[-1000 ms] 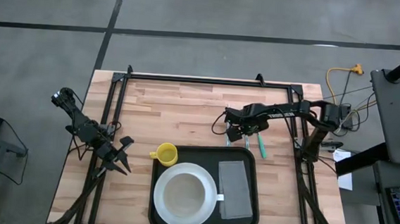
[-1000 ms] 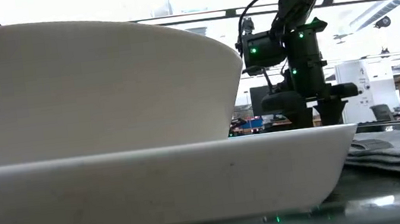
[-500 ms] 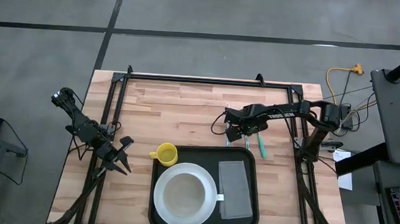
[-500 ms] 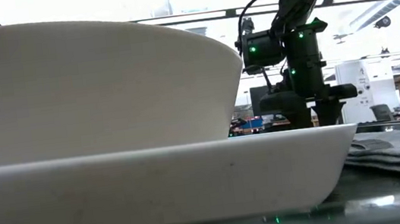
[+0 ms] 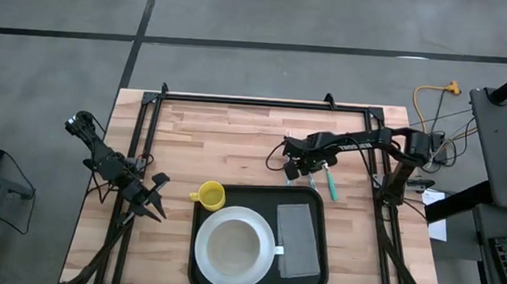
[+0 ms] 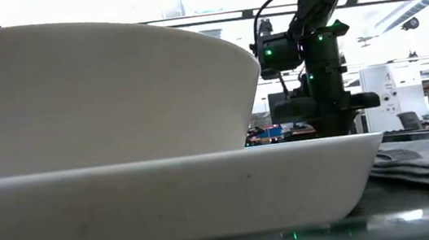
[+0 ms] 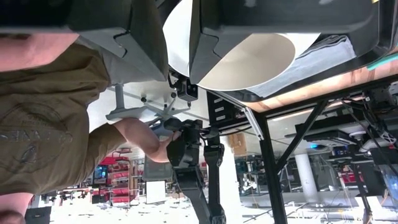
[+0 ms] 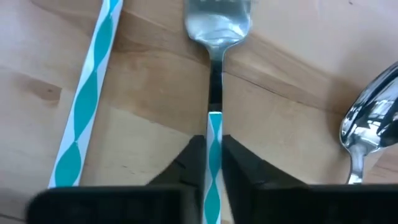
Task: Set up tray
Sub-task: Put the blue fork on the gray napkin
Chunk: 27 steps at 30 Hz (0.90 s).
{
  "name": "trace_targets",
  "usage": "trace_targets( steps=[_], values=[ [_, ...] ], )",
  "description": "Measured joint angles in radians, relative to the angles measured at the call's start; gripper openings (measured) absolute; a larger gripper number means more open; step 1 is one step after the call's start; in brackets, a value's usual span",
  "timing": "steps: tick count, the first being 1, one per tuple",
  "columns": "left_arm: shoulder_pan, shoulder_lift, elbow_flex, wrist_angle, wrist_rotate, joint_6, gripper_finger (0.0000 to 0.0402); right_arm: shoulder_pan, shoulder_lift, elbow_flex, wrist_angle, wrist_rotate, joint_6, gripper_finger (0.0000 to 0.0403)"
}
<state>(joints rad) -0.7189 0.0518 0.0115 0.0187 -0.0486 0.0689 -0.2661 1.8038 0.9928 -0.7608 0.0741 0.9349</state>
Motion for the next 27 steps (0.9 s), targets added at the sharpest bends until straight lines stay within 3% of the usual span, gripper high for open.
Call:
trace_targets(
  steps=[15, 21, 27],
  values=[
    [0.0, 0.0, 0.0, 0.0, 0.0, 0.0, 0.0048, -0.021, -0.045, 0.096, -0.168, 0.032, -0.021, 0.0016],
    [0.0, 0.0, 0.0, 0.0, 0.0, 0.0, 0.0048, -0.016, -0.096, 0.129, -0.237, 0.005, 0.048, 0.0016],
    [0.0, 0.0, 0.0, 0.0, 0.0, 0.0, 0.0048, 0.07, -0.127, 0.117, -0.233, -0.024, 0.156, 0.0016]
  ],
)
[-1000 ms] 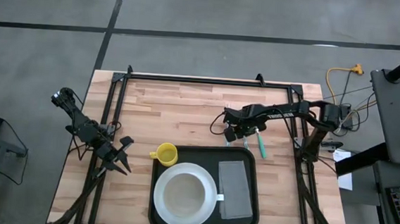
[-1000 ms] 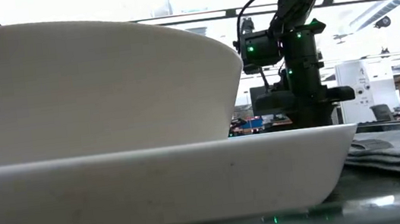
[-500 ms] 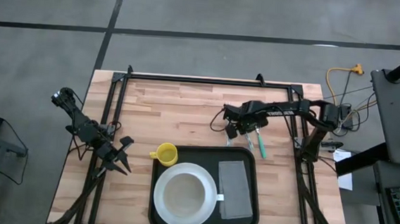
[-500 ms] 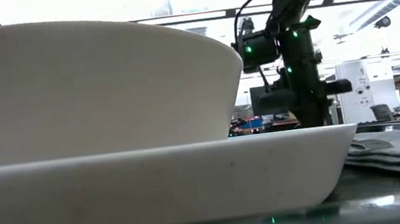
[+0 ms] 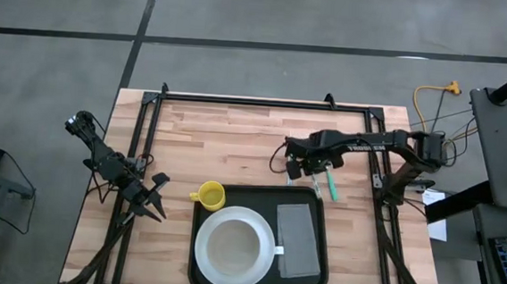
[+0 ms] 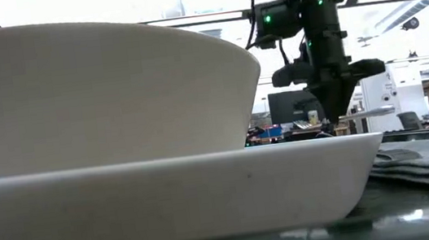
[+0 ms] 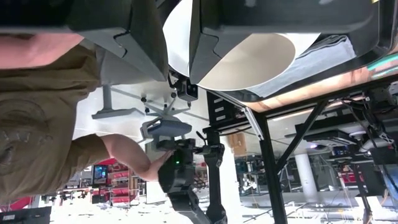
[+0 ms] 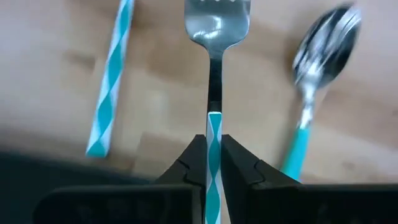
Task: Set up tray
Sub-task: Put the blue fork on the gray napkin
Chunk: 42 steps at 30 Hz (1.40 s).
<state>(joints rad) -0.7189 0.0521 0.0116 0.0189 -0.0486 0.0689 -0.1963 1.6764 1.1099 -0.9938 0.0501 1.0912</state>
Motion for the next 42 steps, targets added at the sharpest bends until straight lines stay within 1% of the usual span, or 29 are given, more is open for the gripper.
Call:
trace_targets(
  steps=[5, 13, 19, 24, 29, 32, 36, 42],
  values=[
    [0.0, 0.0, 0.0, 0.0, 0.0, 0.0, 0.0048, 0.106, -0.016, -0.001, 0.003, -0.025, 0.126, 0.0018],
    [0.0, 0.0, 0.0, 0.0, 0.0, 0.0, 0.0048, 0.285, -0.014, -0.001, 0.027, -0.025, 0.443, 0.0018],
    [0.0, 0.0, 0.0, 0.0, 0.0, 0.0, 0.0048, 0.422, -0.005, -0.004, 0.122, -0.023, 0.639, 0.0019],
    [0.0, 0.0, 0.0, 0.0, 0.0, 0.0, 0.0048, 0.533, 0.005, -0.004, 0.199, 0.042, 0.759, 0.0019],
    [0.0, 0.0, 0.0, 0.0, 0.0, 0.0, 0.0048, 0.616, 0.061, 0.007, 0.208, 0.032, 0.825, 0.0019],
    [0.0, 0.0, 0.0, 0.0, 0.0, 0.0, 0.0048, 0.651, 0.113, 0.046, 0.213, 0.028, 0.851, 0.0019],
    [0.0, 0.0, 0.0, 0.0, 0.0, 0.0, 0.0048, 0.668, 0.18, 0.12, 0.209, 0.027, 0.847, 0.0019],
    [0.0, 0.0, 0.0, 0.0, 0.0, 0.0, 0.0048, 0.668, 0.273, 0.215, 0.12, 0.017, 0.818, 0.0019]
  ],
)
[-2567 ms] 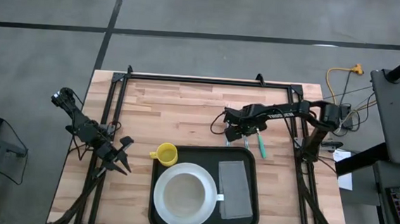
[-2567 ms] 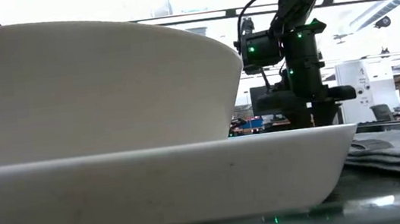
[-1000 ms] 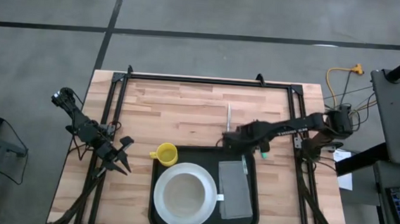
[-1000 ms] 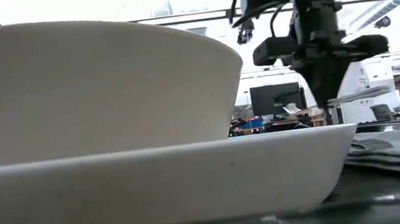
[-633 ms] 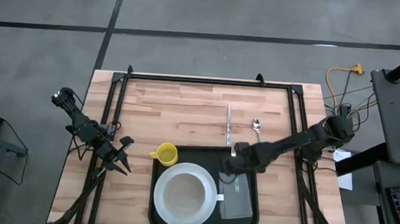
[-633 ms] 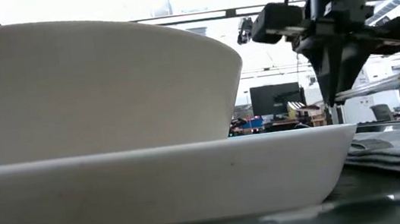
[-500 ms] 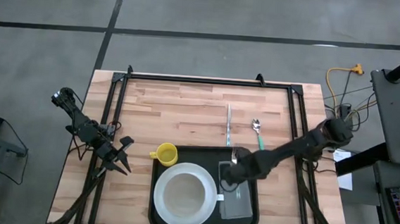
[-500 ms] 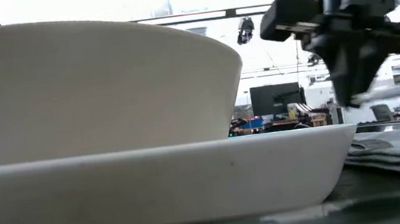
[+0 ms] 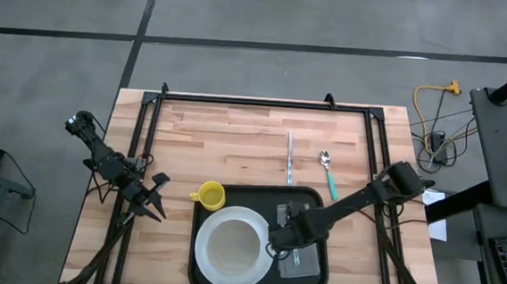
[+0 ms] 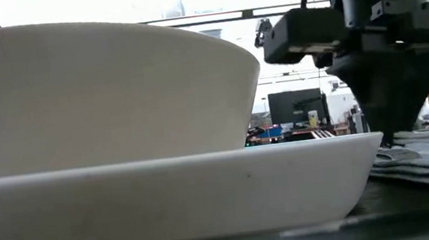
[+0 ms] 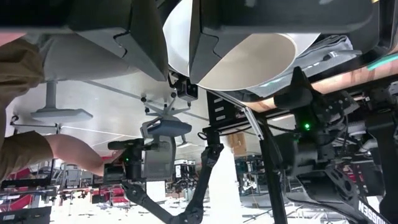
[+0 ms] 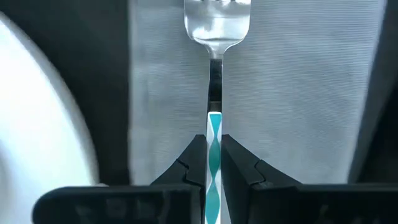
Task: Set up tray
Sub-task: Put the blue fork on the gray napkin
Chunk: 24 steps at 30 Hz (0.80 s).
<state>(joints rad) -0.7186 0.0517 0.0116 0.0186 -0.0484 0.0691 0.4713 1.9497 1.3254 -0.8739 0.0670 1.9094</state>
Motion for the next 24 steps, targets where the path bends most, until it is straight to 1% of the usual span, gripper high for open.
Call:
trace_targets(
  steps=[2, 6, 17, 24],
  values=[
    [0.0, 0.0, 0.0, 0.0, 0.0, 0.0, 0.0048, 0.0, 0.02, 0.021, -0.036, -0.013, 0.001, 0.0019],
    [0.0, 0.0, 0.0, 0.0, 0.0, 0.0, 0.0048, 0.004, 0.033, 0.038, -0.039, -0.022, -0.005, 0.0019],
    [0.0, 0.0, 0.0, 0.0, 0.0, 0.0, 0.0048, 0.06, 0.029, 0.037, -0.038, -0.016, 0.076, 0.0019],
    [0.0, 0.0, 0.0, 0.0, 0.0, 0.0, 0.0048, 0.072, 0.029, 0.031, -0.039, -0.027, 0.118, 0.0019]
  ],
)
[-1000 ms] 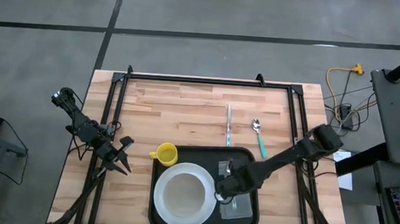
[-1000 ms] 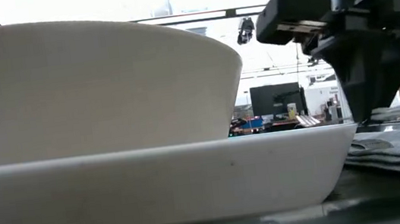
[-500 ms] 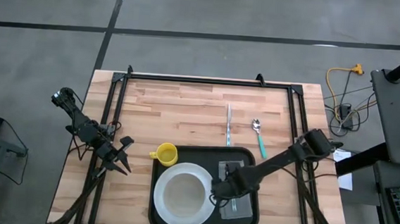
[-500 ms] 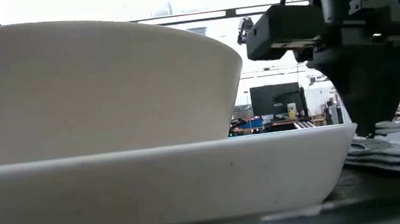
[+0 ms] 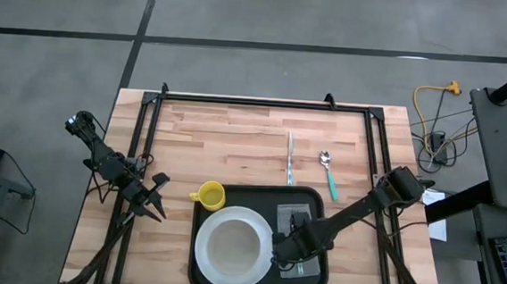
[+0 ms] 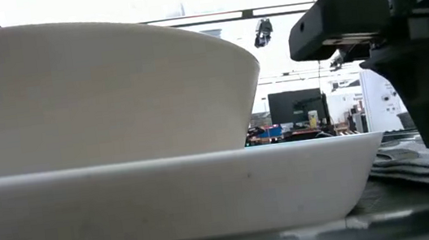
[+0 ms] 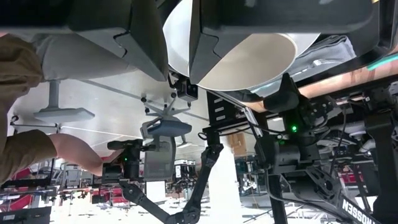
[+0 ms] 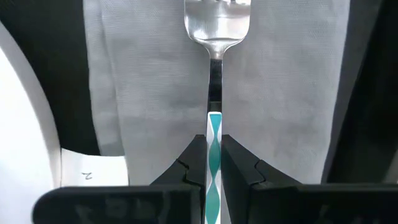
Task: Set up tray
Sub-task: Put the blue fork on the gray napkin, then put the blue spoon on the gray napkin to the left of the blue fork
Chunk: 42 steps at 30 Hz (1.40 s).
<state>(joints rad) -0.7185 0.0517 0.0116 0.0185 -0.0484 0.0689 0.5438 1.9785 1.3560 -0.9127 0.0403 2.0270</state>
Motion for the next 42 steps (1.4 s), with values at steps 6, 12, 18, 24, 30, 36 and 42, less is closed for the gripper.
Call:
trace_targets(
  steps=[6, 12, 18, 24, 30, 36, 42],
  values=[
    [0.0, 0.0, 0.0, 0.0, 0.0, 0.0, 0.0048, -0.001, 0.001, -0.004, 0.0, -0.007, -0.018, 0.0026],
    [0.0, 0.0, 0.0, 0.0, 0.0, 0.0, 0.0048, -0.001, 0.001, -0.005, 0.004, -0.009, -0.014, 0.005],
    [0.0, 0.0, 0.0, 0.0, 0.0, 0.0, 0.0048, -0.003, 0.001, -0.006, 0.004, -0.015, -0.015, 0.0068],
    [0.0, 0.0, 0.0, 0.0, 0.0, 0.0, 0.0048, -0.003, 0.001, -0.006, 0.002, -0.015, -0.019, 0.0087],
    [0.0, 0.0, 0.0, 0.0, 0.0, 0.0, 0.0048, -0.003, 0.001, -0.006, -0.017, -0.016, -0.03, 0.0104],
    [0.0, 0.0, 0.0, 0.0, 0.0, 0.0, 0.0048, -0.006, -0.002, -0.006, -0.027, -0.018, -0.061, 0.0116],
    [0.0, 0.0, 0.0, 0.0, 0.0, 0.0, 0.0048, -0.02, -0.012, -0.006, -0.029, -0.019, -0.102, 0.0117]
  ],
)
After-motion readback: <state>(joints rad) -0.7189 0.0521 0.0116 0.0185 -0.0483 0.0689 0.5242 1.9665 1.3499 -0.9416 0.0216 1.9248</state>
